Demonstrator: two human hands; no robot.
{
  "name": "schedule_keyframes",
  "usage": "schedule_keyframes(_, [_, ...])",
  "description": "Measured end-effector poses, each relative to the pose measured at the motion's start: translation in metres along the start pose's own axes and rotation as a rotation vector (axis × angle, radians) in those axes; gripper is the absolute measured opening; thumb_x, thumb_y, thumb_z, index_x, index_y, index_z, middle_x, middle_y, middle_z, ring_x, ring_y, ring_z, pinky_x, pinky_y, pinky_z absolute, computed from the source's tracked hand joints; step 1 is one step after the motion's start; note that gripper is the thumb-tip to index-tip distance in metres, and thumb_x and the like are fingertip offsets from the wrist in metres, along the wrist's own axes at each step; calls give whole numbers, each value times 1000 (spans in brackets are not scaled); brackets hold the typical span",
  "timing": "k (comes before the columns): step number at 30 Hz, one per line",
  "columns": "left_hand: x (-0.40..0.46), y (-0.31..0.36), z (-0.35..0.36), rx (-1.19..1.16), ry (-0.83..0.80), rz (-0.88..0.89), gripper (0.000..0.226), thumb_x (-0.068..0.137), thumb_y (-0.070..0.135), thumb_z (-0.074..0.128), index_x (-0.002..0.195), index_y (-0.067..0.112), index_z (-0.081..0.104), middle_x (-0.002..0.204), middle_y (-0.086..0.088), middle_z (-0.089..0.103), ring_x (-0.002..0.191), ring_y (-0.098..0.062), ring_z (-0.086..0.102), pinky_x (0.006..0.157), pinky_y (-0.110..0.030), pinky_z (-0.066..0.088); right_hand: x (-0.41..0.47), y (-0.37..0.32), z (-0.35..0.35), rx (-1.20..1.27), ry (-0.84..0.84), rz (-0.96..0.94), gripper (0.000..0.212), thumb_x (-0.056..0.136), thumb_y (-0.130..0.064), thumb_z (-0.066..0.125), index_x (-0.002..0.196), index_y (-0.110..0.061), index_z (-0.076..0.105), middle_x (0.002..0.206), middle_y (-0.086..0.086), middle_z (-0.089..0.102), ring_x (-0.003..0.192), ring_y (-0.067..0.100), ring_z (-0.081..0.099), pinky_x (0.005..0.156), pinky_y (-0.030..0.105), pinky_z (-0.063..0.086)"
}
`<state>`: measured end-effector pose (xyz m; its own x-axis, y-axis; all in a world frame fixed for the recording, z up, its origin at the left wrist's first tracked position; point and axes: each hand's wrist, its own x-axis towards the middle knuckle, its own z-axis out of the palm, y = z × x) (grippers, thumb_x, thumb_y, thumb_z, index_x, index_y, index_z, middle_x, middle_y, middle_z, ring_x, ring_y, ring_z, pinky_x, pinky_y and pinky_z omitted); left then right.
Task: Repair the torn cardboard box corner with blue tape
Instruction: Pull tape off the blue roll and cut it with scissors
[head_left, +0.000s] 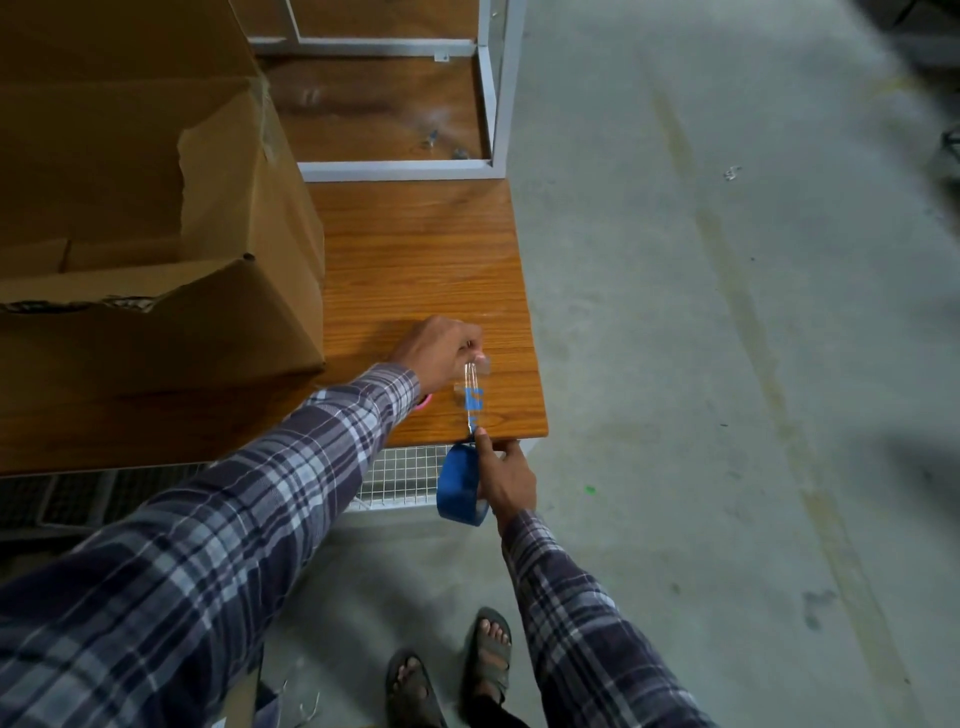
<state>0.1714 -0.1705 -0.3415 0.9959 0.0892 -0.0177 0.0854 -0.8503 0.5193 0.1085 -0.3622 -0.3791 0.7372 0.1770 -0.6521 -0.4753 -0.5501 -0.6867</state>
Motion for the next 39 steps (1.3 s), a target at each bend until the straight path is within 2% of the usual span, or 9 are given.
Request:
schedule_keyframes(5, [-1,-3,1,-22,-6,-22,21,99,15,74,84,28,66,83,9,66,74,-2,60,63,-17,42,-6,-3,6,-34,30,-6,61,97,-70,56,144,-31,48,140,9,68,125,40,65,108,54,52])
schedule_keyframes(13, [-4,-6,1,-18,-1,-16,11,97,16,76,88,21,71,83,8,69,75,-8,66,64,-22,51,-8,-5,21,-99,50,6,99,76,-82,73,149,-30,31,145,6,64,127,39,65,109,57,50])
schedule_keyframes(18, [-4,-5,-2,-6,0,-18,12,98,15,75,89,22,72,86,6,71,78,-10,67,68,-28,57,-4,-5,18,-59,7,32,101,74,-76,80,148,-29,30,148,7,63,130,38,63,113,57,49])
schedule_keyframes(22, [-5,-2,-5,-1,-5,-23,21,97,13,75,84,28,68,83,10,68,77,-9,66,67,-25,51,-15,-11,0,-344,125,1,90,78,-71,81,135,-15,37,130,13,69,116,38,70,94,48,57])
schedule_keyframes(26, [-7,0,-10,-8,-3,-28,29,96,13,76,79,33,63,81,8,69,77,-12,66,68,-32,56,-12,-35,-32,-511,341,-305,68,85,-68,74,119,-14,49,118,8,69,107,33,69,74,40,51])
schedule_keyframes(29, [-8,4,-14,4,-4,-22,28,96,15,76,80,35,65,82,8,69,78,-11,65,70,-32,56,20,-76,-49,-417,159,-498,60,85,-46,85,128,-12,60,124,8,71,112,29,68,85,38,57])
schedule_keyframes(32, [-9,9,-17,14,-9,-34,18,96,17,76,86,31,72,82,10,68,79,-11,65,72,-31,54,44,-120,-55,-522,-117,-560,49,89,-19,84,133,-7,65,121,11,78,104,23,73,72,9,49])
schedule_keyframes(36, [-10,12,-21,37,10,-45,27,94,10,75,84,34,70,81,12,66,82,-11,65,79,-35,57,65,-144,-49,-816,-172,-638,41,84,-13,85,122,-8,69,118,16,77,110,34,71,81,31,49])
schedule_keyframes(39, [-12,14,-24,75,24,-59,19,94,11,74,84,27,74,82,4,70,89,-19,65,82,-38,56,70,-152,-46,-890,-175,-700,37,84,-16,86,118,-6,74,116,16,78,108,31,72,74,24,37])
